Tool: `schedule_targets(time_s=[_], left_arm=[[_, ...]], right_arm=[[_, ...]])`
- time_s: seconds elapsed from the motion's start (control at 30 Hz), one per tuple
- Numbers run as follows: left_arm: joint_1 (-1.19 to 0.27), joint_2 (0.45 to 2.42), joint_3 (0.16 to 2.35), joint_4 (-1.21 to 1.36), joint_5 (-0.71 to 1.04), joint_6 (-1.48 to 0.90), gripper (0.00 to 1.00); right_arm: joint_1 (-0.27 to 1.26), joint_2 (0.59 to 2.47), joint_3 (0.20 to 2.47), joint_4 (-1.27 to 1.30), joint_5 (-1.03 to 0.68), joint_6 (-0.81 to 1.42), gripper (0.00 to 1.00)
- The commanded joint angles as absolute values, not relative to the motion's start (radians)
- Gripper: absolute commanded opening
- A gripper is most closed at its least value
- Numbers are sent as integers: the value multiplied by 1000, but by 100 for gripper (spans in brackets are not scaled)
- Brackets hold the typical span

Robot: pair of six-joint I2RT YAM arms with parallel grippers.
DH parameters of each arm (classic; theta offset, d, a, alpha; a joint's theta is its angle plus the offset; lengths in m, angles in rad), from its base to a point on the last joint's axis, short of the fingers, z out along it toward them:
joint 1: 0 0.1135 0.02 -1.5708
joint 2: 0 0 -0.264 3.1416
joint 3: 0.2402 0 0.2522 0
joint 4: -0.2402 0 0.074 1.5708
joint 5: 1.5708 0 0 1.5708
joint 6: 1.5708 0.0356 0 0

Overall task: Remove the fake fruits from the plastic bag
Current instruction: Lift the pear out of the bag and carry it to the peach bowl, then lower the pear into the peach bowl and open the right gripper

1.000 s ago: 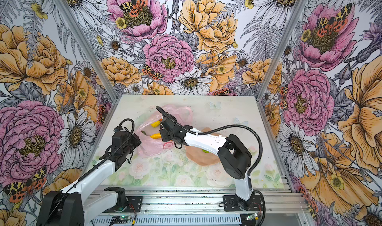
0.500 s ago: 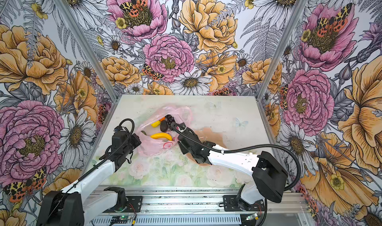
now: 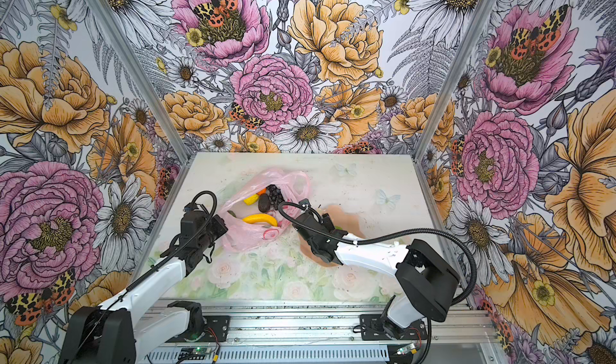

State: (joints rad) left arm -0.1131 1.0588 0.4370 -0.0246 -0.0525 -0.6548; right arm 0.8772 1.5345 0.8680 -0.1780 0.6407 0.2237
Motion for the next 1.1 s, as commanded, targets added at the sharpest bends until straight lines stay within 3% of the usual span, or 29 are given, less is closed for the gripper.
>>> schedule_targets(time_s=[0.0,0.77,1.07], left_arm=[[-101,1041,433,-20,-74,-637,0],[-97,1039,430,-18,-84,-631,0],[-98,1034,431,-22,-88,-629,0]], right_arm=[[871,1571,853,-104,691,176,57],[859,1679,758,126,654,-14,60],[854,1689,760,115,643,0,70]])
